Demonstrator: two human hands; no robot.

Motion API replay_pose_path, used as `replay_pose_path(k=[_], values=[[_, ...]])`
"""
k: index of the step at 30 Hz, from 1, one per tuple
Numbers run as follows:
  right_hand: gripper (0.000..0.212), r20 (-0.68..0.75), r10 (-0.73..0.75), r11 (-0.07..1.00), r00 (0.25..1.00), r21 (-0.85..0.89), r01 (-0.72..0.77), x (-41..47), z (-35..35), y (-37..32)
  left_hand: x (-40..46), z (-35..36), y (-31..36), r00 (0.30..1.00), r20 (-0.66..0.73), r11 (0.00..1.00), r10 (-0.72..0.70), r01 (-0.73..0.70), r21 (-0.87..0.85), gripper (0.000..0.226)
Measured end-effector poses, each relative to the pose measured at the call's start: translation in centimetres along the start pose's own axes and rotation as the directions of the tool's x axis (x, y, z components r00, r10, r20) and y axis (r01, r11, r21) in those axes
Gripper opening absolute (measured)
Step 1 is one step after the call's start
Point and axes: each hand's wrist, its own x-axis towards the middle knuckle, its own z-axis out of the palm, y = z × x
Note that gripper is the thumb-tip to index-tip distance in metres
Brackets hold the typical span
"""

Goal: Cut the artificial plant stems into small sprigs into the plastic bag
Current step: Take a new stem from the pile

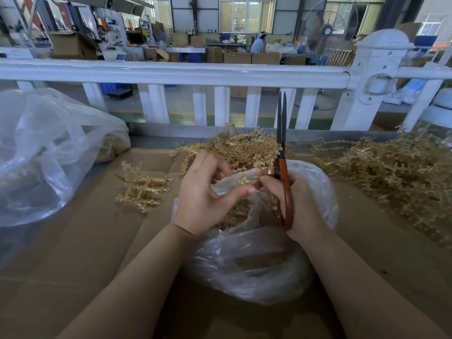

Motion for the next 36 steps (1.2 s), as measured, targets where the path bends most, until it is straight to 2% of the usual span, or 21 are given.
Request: replay_pose_path(k=[2,5,8,9,10,13,15,16,18,20,22,23,26,28,30,32,34,36], values=[[0.010,0.010,-0.010,1.000,1.000,0.023,0.009,-0.1,0.1,-0.1,-0.1,0.0,0.1,0.973,0.019,0.971,-0.231,0.232,-0.063,0.053],[0.010,0.073,-0.025,0.997,0.997,0.074,0.020,-0.3,0.1,-0.4,-0.1,-0.2,0.0,0.861,0.191,0.840,-0.472,0.505,-0.198,0.072],[0.011,0.146,-0.015,0.997,0.989,0.083,0.003,-0.5,-0.1,-0.6,0.2,-0.7,-0.6,0.713,0.445,0.648,-0.542,0.692,-0.320,0.074],[0.010,0.162,-0.013,0.998,0.987,0.070,0.002,-0.5,0.0,-0.6,0.3,-0.7,-0.6,0.688,0.495,0.616,-0.531,0.714,-0.331,0.068],[0.009,0.164,-0.013,0.999,0.986,0.037,0.007,-0.5,0.0,-0.6,0.3,-0.6,-0.5,0.693,0.503,0.620,-0.517,0.708,-0.338,0.062],[0.007,0.152,-0.061,0.988,0.987,-0.135,0.082,-0.5,0.3,-0.3,0.4,0.0,0.0,0.740,0.421,0.645,-0.524,0.668,-0.372,0.062],[0.010,0.180,-0.077,0.977,0.981,-0.185,0.111,-0.6,0.6,0.0,0.3,0.4,0.2,0.773,0.403,0.652,-0.490,0.632,-0.418,0.060],[0.012,0.193,-0.072,0.975,0.979,-0.191,0.110,-0.6,0.7,0.1,0.1,0.7,0.4,0.802,0.386,0.671,-0.456,0.595,-0.443,0.051],[0.014,0.209,-0.064,0.983,0.976,-0.154,0.097,-0.6,0.8,0.2,0.1,1.0,0.6,0.847,0.333,0.686,-0.415,0.532,-0.496,0.032],[0.016,0.216,-0.059,0.993,0.975,-0.086,0.080,-0.6,0.8,0.2,0.1,1.0,0.7,0.863,0.265,0.670,-0.430,0.502,-0.548,0.026],[0.027,0.167,-0.062,0.997,0.984,-0.037,0.069,-0.5,0.7,0.2,0.2,0.8,0.5,0.894,0.110,0.766,-0.435,0.431,-0.478,0.025],[0.024,0.129,-0.071,0.997,0.989,-0.021,0.074,-0.4,0.5,0.2,0.1,0.6,0.4,0.911,0.019,0.830,-0.413,0.385,-0.405,0.027],[0.002,0.027,-0.069,0.994,0.997,0.086,0.066,-0.2,0.4,0.0,0.1,0.3,0.0,0.966,-0.155,0.958,-0.208,0.168,-0.233,0.028],[0.008,-0.008,-0.051,0.985,0.999,0.166,0.052,-0.2,0.3,-0.4,0.1,0.0,-0.3,0.981,-0.192,0.996,0.001,-0.019,-0.090,0.020],[0.016,0.012,-0.041,0.986,0.999,0.161,0.039,-0.2,0.1,-0.7,0.1,-0.1,-0.6,0.970,-0.180,0.986,0.163,-0.155,0.055,0.019],[0.025,0.068,-0.045,0.989,0.997,0.145,0.035,-0.3,0.1,-0.7,0.2,-0.2,-0.7,0.950,-0.160,0.960,0.268,-0.250,0.124,0.018],[0.032,0.120,-0.052,0.990,0.991,0.139,0.035,-0.3,0.2,-0.5,0.2,-0.3,-0.9,0.930,-0.126,0.931,0.346,-0.322,0.173,0.018],[0.028,0.168,-0.043,0.991,0.985,0.131,0.021,-0.3,0.1,-0.5,0.2,-0.5,-1.1,0.914,-0.086,0.904,0.397,-0.373,0.210,0.018]])
